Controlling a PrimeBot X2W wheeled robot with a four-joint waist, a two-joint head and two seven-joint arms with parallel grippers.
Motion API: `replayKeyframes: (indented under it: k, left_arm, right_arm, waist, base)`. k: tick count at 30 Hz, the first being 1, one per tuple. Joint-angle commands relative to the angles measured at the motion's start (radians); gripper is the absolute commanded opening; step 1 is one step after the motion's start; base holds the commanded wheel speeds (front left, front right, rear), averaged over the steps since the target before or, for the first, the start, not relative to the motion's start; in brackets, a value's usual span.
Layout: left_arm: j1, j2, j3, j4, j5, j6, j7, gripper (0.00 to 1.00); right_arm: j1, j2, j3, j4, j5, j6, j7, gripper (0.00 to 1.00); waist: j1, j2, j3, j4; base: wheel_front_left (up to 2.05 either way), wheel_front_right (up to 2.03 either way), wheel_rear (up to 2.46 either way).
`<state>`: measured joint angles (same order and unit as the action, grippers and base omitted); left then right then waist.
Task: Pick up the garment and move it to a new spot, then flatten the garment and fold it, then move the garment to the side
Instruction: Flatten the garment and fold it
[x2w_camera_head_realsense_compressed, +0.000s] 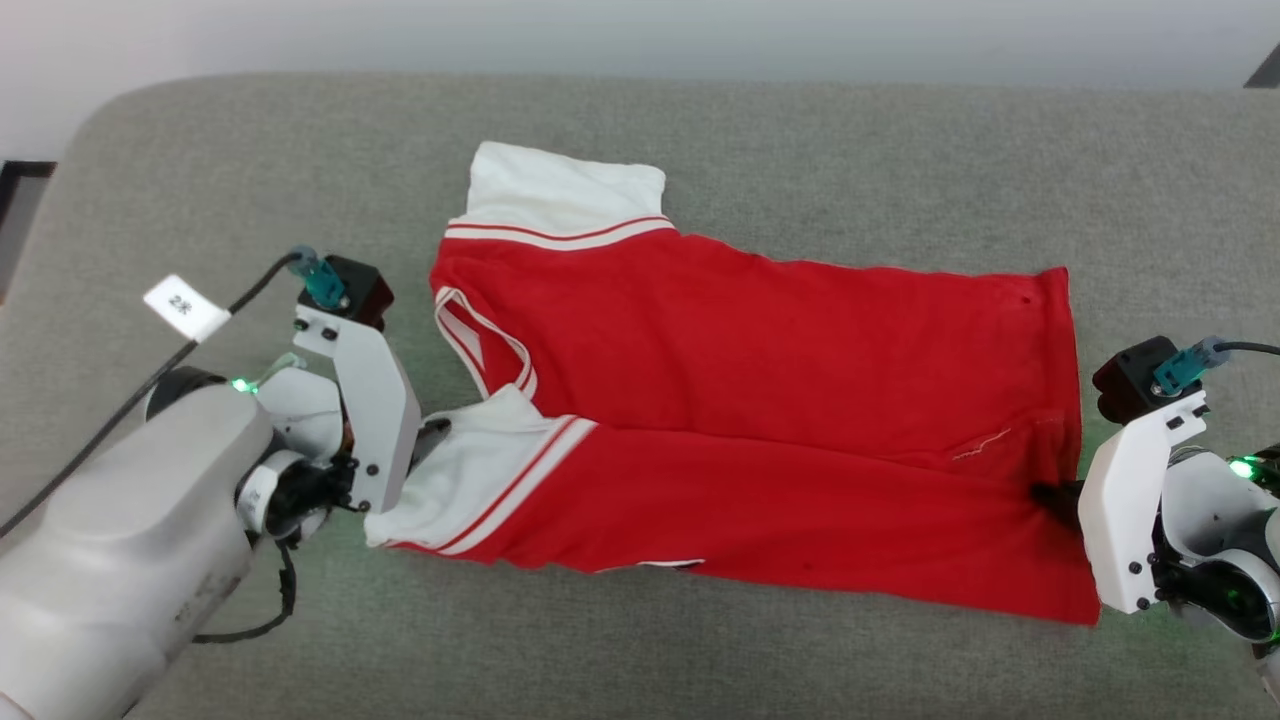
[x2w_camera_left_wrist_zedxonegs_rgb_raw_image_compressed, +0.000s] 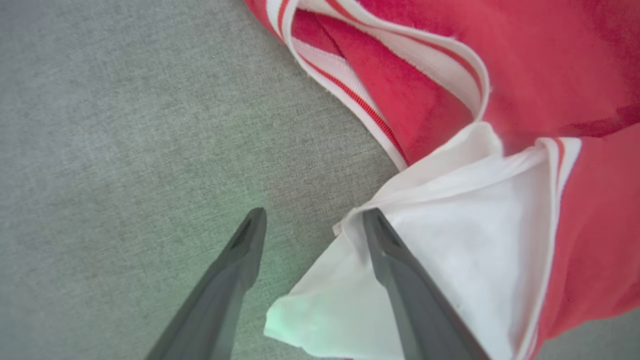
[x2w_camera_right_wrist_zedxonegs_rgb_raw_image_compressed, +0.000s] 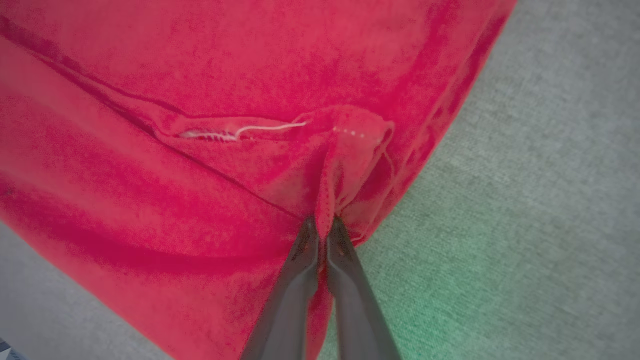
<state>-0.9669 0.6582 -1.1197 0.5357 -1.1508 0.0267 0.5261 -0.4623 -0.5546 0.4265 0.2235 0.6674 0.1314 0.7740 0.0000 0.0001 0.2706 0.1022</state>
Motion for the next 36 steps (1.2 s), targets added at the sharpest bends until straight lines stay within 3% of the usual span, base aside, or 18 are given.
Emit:
replayKeyframes:
  k: [1,12,26,36]
  left_arm:
    - [-0.007,0.004,0.004,-0.002,-0.003,0.009,0.000,1.00]
    - [0.032,0.055,0.026,-0.122,-0.046,0.085,0.038,1.00]
    - [0.144,0.132,0.031,-0.266,-0.171,0.230,0.182,1.00]
    - [0.186,0.110,0.030,-0.176,-0.179,0.226,0.142,1.00]
  right_arm:
    - [0.015,0.011,0.010,0.017,-0.007,-0.002,0.004,1.00]
    - [0.044,0.030,-0.073,-0.022,-0.036,-0.001,-0.062,1.00]
    - [0.159,0.164,-0.330,-0.212,-0.147,-0.001,-0.206,1.00]
    - [0.342,0.281,-0.497,-0.425,-0.181,-0.001,-0.181,1.00]
  waist:
    - [0.0000,-0.0001,-0.014,0.011]
    - [0.0000,-0.0001,-0.084,0.047]
    - [0.0000,-0.0001,-0.141,-0.004]
    - [0.0000,-0.0001,-0.118,-0.063]
  base:
    - [0.00,0.00,0.00]
    - [0.00,0.00,0.00]
    - [0.00,0.00,0.00]
    - [0.00,0.00,0.00]
